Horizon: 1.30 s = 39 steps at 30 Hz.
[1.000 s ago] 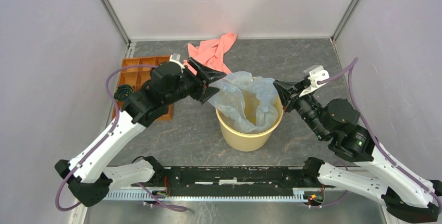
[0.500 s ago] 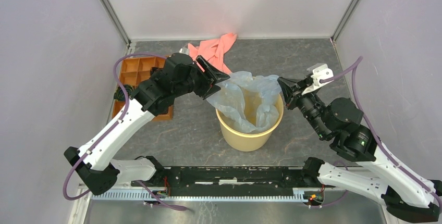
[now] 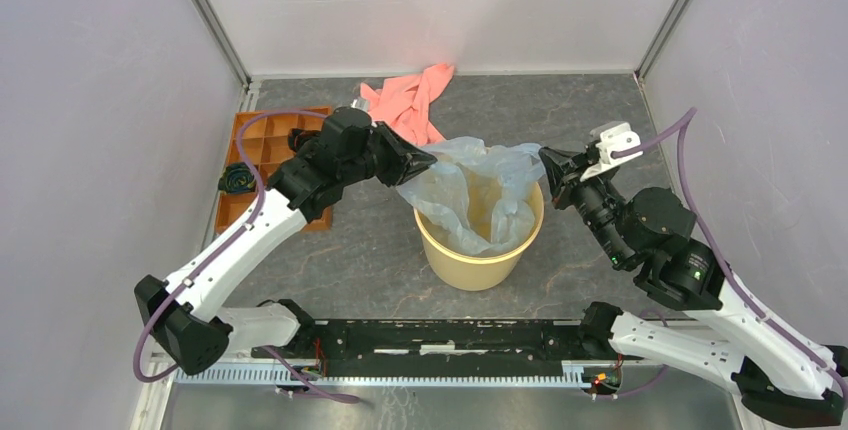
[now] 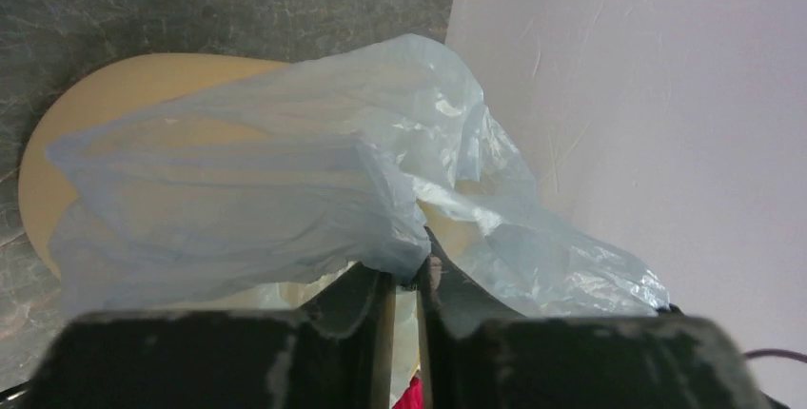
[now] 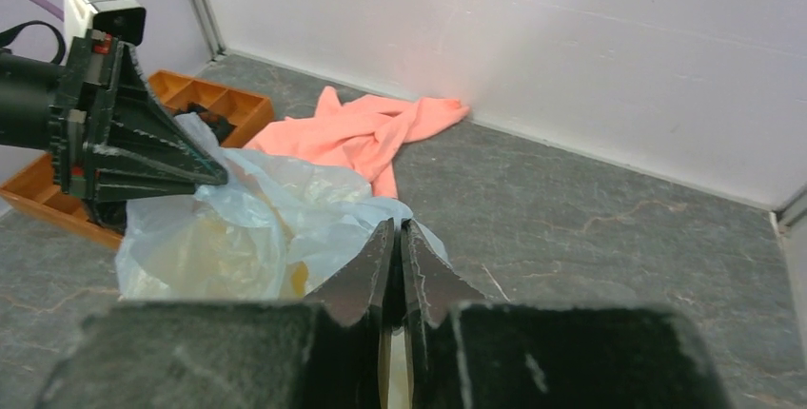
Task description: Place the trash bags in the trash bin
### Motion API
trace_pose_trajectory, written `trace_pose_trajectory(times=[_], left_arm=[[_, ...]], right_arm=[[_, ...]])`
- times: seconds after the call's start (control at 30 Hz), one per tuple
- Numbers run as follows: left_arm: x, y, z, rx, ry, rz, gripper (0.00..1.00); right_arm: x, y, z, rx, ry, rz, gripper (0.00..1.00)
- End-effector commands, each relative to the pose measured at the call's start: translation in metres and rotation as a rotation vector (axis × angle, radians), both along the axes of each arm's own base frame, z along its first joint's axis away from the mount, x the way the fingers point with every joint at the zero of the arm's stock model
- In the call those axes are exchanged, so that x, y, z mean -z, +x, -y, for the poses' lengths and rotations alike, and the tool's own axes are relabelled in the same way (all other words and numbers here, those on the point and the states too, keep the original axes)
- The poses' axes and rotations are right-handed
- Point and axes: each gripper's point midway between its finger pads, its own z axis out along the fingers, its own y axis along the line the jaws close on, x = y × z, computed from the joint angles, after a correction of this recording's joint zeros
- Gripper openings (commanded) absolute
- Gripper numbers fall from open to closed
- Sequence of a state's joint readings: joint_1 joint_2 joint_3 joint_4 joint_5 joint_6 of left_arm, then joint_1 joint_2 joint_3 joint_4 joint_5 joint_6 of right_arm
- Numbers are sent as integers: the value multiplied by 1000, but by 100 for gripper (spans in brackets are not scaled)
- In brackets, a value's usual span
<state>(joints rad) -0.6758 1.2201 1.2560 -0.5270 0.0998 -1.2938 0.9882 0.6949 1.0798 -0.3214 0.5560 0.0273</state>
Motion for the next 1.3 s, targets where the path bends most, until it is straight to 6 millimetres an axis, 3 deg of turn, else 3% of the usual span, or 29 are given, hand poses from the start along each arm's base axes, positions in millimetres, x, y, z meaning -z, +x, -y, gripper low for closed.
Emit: trace_pose_trajectory(times=[0.0, 0.07, 0.3, 0.43, 0.57, 0.73, 0.83, 1.03, 1.13, 1.27], left_arm=[[-37, -22, 12, 200, -116, 154, 13], [-42, -37, 11, 271, -119, 187, 3], [-68, -101, -24, 351, -216, 378, 2], [-56, -143, -40, 459, -234, 417, 2], [-17, -171, -55, 515, -206, 419, 2], [57, -165, -84, 428, 66, 275, 2], [81, -153, -106, 328, 227, 198, 2], [53, -131, -156, 121, 459, 235, 2], [37, -114, -164, 68, 529, 272, 2], [27, -93, -160, 90, 623, 297, 2]], right_arm=[[-21, 1, 26, 95, -8, 41, 12], [-20, 4, 40, 169, -62, 34, 12], [-14, 1, 109, 467, -239, 9, 13], [2, -3, 118, 480, -243, 18, 15], [35, -2, 122, 523, -291, -26, 14], [44, -10, 149, 697, -301, -99, 9], [37, -14, 161, 757, -345, -108, 9], [17, -17, 170, 793, -421, -79, 13], [9, -13, 167, 801, -442, -55, 14], [5, -3, 155, 816, -501, -35, 15]])
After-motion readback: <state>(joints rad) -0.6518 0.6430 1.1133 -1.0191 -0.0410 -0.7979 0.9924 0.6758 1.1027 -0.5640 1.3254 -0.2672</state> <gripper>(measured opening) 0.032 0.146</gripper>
